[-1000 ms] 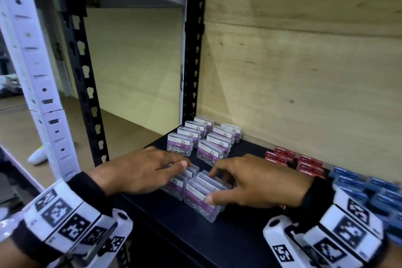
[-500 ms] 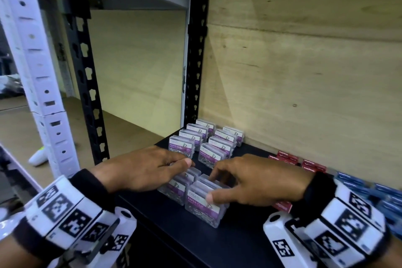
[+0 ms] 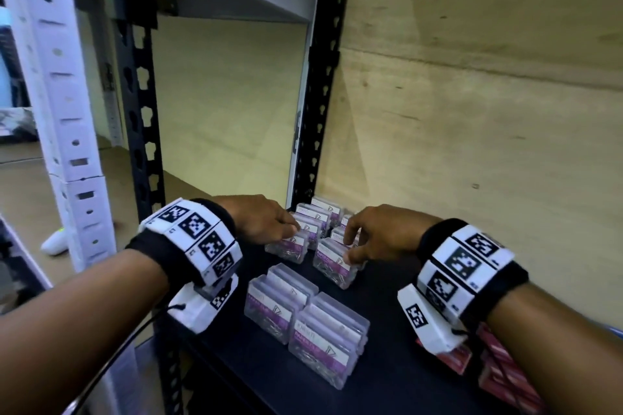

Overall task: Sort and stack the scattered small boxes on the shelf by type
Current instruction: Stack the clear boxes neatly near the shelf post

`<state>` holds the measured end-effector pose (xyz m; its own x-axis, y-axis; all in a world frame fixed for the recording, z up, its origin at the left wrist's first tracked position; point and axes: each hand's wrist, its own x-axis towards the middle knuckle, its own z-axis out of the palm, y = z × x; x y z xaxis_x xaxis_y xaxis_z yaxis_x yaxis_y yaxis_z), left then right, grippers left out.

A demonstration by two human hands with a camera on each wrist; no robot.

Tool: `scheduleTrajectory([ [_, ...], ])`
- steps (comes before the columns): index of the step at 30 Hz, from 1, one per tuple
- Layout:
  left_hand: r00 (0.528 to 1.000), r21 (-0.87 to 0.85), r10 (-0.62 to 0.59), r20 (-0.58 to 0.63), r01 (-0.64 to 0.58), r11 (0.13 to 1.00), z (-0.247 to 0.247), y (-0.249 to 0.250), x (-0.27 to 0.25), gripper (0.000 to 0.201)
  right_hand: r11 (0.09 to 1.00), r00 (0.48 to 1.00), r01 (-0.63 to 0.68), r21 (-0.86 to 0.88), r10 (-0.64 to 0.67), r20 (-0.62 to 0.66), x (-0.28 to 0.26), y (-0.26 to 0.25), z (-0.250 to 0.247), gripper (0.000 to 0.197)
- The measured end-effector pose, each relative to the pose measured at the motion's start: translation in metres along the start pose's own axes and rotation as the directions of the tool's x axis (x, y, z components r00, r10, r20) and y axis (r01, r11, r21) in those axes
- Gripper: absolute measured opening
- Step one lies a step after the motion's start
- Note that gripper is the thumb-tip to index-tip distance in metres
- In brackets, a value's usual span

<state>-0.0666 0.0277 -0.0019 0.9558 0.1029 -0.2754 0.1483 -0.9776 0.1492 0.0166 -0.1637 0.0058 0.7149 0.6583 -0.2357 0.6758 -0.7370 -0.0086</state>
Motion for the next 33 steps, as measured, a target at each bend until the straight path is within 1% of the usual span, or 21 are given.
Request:
scheduleTrajectory([
  [4, 1.0, -0.036, 0.002, -0.014, -0.002, 0.999, 0.003, 0.0, -0.001, 0.051, 1.0, 1.0, 0.015, 0.015, -0.015, 0.004, 0.004, -0.001, 0.006, 0.035],
  [8, 1.0, -0.063, 0.013, 0.013, -0.012, 0.998, 0.002, 0.001, -0.006, 0.052, 1.0, 1.0, 0.01, 0.02, -0.011, 0.004, 0.001, -0.004, 0.006, 0.031],
  [12, 0.999, -0.03, 0.022, 0.044, -0.021, 0.999, 0.002, 0.008, -0.013, 0.054, 0.999, 1.0, 0.019, 0.035, -0.02, 0.021, -0.014, -0.005, 0.006, 0.03],
  [16, 0.998, -0.019, 0.036, 0.049, -0.035, 0.999, 0.004, 0.016, -0.024, 0.052, 0.996, 0.999, 0.027, 0.087, -0.03, 0.034, -0.029, -0.006, 0.01, 0.032],
  [20, 0.997, 0.005, 0.05, 0.053, -0.051, 0.999, 0.007, 0.022, -0.036, 0.051, 0.994, 0.999, 0.038, 0.104, -0.04, 0.019, -0.042, -0.007, 0.016, 0.027],
  [23, 0.997, 0.012, 0.053, 0.058, -0.053, 0.999, 0.009, 0.026, -0.043, 0.05, 0.992, 0.998, 0.042, 0.116, -0.047, 0.04, -0.051, -0.009, 0.017, 0.029],
  [33, 0.995, -0.003, 0.059, 0.077, -0.059, 0.998, 0.013, 0.025, -0.053, 0.046, 0.994, 0.995, 0.067, 0.091, -0.073, 0.067, -0.067, -0.012, 0.017, 0.033],
])
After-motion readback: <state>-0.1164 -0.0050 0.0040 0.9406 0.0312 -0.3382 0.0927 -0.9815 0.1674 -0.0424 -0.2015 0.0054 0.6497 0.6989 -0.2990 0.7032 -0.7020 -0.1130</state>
